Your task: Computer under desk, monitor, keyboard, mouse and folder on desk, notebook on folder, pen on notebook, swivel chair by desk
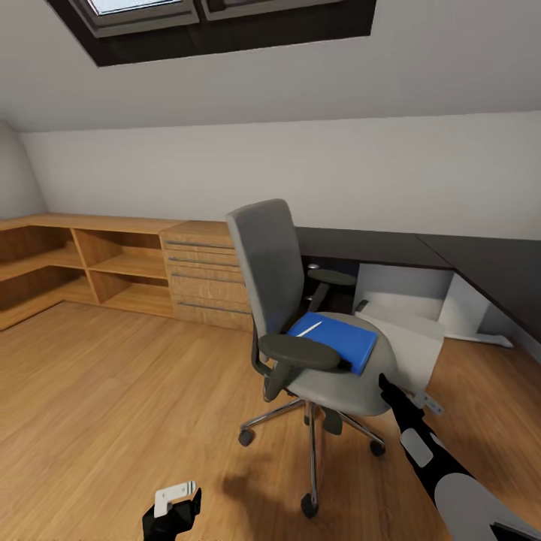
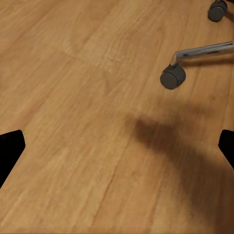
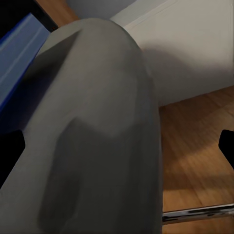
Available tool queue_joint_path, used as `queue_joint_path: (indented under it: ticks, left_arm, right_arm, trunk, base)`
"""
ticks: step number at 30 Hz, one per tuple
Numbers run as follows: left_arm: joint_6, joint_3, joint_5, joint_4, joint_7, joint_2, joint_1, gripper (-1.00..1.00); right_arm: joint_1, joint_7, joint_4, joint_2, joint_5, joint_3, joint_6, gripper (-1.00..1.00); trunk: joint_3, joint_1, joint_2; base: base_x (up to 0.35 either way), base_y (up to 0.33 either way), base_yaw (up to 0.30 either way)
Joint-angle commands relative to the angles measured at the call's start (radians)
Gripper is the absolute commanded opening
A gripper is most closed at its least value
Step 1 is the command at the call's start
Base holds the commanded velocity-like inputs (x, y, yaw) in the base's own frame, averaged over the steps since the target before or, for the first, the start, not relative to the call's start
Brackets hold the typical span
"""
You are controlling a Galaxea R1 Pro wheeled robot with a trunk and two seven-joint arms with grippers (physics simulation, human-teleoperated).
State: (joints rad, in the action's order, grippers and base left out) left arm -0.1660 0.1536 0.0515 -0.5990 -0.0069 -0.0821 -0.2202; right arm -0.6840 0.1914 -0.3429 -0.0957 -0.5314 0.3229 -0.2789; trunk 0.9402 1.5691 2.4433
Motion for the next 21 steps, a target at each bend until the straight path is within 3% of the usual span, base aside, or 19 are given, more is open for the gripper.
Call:
queue_joint_path:
  ticks: [1,21]
  left_arm:
    - [-0.003,0.002,0.005,0.001,-0.001,-0.001,-0.001,1.00]
    - [-0.003,0.001,0.005,0.002,-0.002,-0.001,-0.001,1.00]
  right_arm:
    - [0.000,0.009,0.044,0.001,-0.009,-0.004,-0.002,1.00]
    - [0.000,0.009,0.043,-0.002,-0.010,-0.003,-0.001,1.00]
  trunk:
    - [0.001,0.000,0.000]
    - [0.001,0.000,0.000]
  base:
    - [0.000,0.000,0.037]
    - [0.000,0.000,0.005]
